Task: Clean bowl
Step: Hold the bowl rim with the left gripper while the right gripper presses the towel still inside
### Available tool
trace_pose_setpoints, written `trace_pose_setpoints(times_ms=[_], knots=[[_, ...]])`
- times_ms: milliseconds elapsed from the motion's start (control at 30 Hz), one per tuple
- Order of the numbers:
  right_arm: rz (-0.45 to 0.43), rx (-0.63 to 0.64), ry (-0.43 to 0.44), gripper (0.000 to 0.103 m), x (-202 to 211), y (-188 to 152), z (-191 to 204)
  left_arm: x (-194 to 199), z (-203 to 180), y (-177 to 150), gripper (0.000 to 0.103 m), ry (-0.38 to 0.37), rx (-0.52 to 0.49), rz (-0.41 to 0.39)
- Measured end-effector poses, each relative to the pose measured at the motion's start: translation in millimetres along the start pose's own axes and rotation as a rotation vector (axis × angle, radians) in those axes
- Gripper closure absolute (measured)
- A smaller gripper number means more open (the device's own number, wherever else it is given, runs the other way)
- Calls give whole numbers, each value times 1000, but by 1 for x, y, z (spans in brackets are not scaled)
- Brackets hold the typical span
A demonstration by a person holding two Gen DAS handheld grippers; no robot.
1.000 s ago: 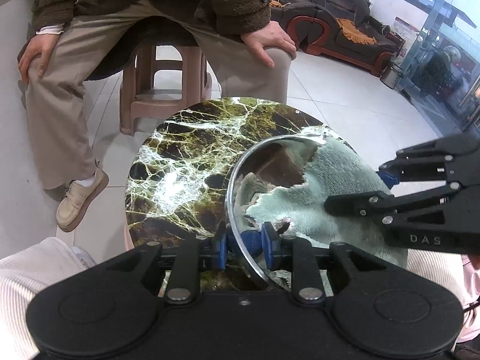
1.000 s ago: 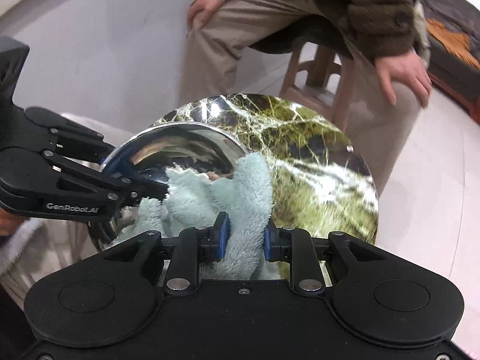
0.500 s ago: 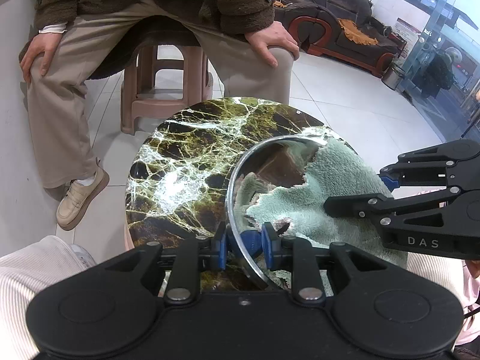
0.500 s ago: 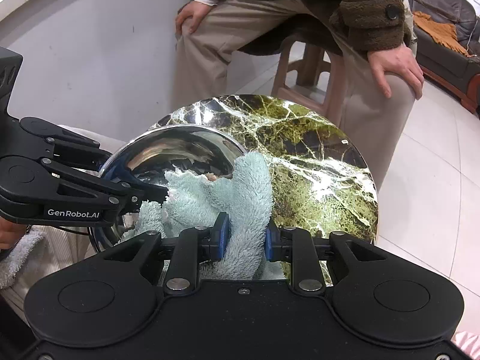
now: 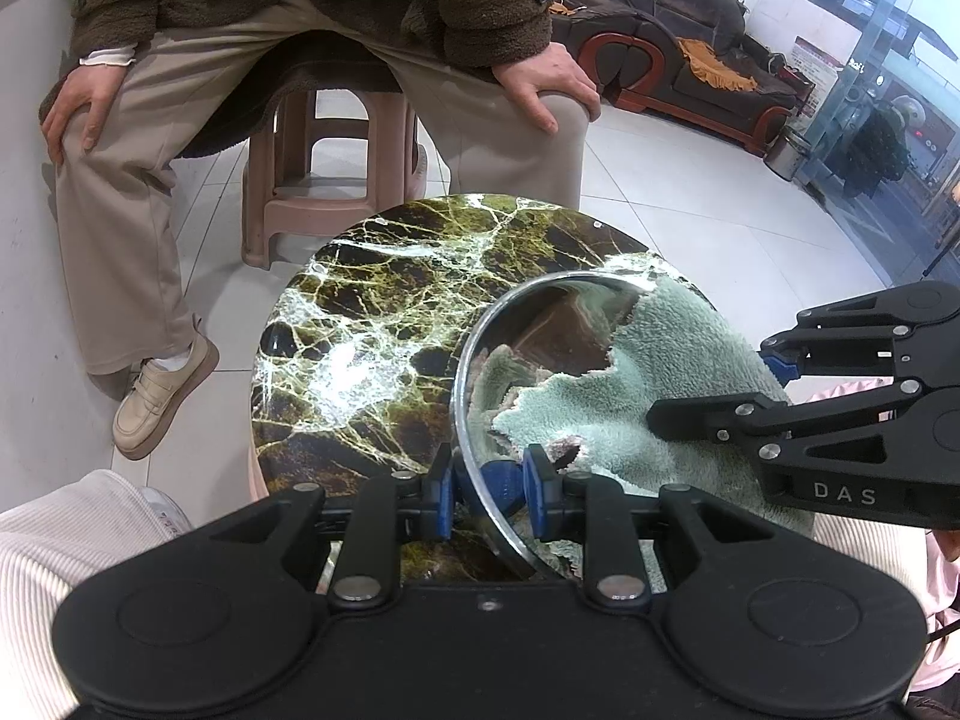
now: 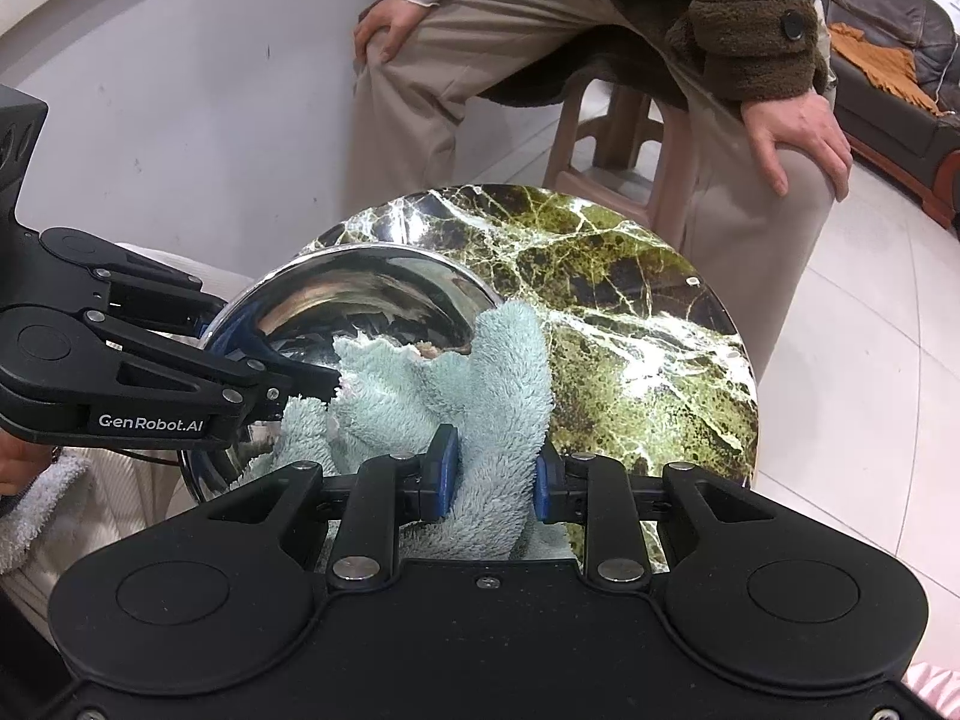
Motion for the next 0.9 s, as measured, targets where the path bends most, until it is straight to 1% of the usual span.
trace_pose_setpoints(times_ms=[533,567,700,733,900], knots=[[3,1,1,78,4,0,-2,1,0,0,81,0,-1,2],[2,4,6,78,6,-1,-8,1,0,0,81,0,-1,2],[4,-8,-1,78,4,1,-1,2,-2,0,81,1,-4,2],[3,-23,-10,78,0,3,8,2,-2,0,81,0,-3,2],[5,-21,-12,78,1,2,8,1,-1,-1,81,0,-2,2]])
Point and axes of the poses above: each gripper's, at about its wrist camera, not at the fingertips, and x roughly against the way its jaws point, z to its left, y to its top, the point moved 2 cm from there along -x, roughly the way its jaws point, and after that the axes turned 10 degrees about -z, right-handed, at the moved point
